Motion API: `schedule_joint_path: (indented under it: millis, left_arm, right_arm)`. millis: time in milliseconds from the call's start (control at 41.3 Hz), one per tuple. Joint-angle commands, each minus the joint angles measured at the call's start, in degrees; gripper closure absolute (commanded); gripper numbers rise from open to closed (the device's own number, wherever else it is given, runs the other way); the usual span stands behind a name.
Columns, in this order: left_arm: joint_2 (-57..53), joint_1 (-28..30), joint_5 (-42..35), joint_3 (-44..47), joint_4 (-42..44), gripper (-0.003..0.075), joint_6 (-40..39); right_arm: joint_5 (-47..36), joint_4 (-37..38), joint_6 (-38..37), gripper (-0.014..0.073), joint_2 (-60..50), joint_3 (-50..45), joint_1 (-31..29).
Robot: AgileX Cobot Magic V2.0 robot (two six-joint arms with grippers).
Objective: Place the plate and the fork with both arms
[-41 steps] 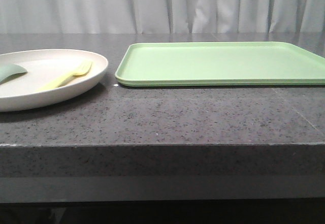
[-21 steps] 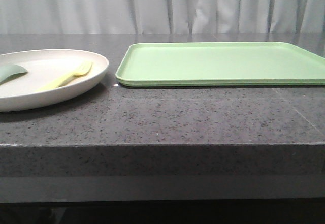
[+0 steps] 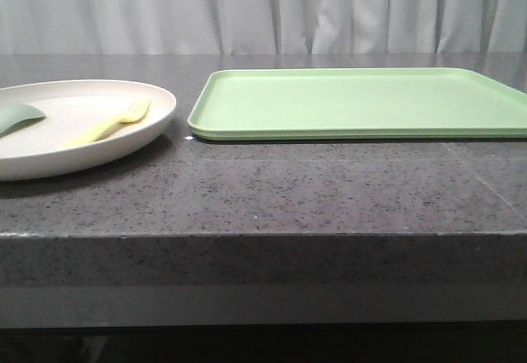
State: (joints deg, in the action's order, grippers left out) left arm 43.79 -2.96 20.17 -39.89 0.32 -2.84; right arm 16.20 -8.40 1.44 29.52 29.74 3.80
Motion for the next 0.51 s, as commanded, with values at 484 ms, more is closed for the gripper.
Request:
schedule_joint_path:
  millis: [484]
  left_arm:
    - [33.9,0.1,34.4,-29.6,3.0,0.0164,0.1]
  right_arm:
    - [-4.3,0.0,0.1,0.0032,0.6,2.2,-0.3]
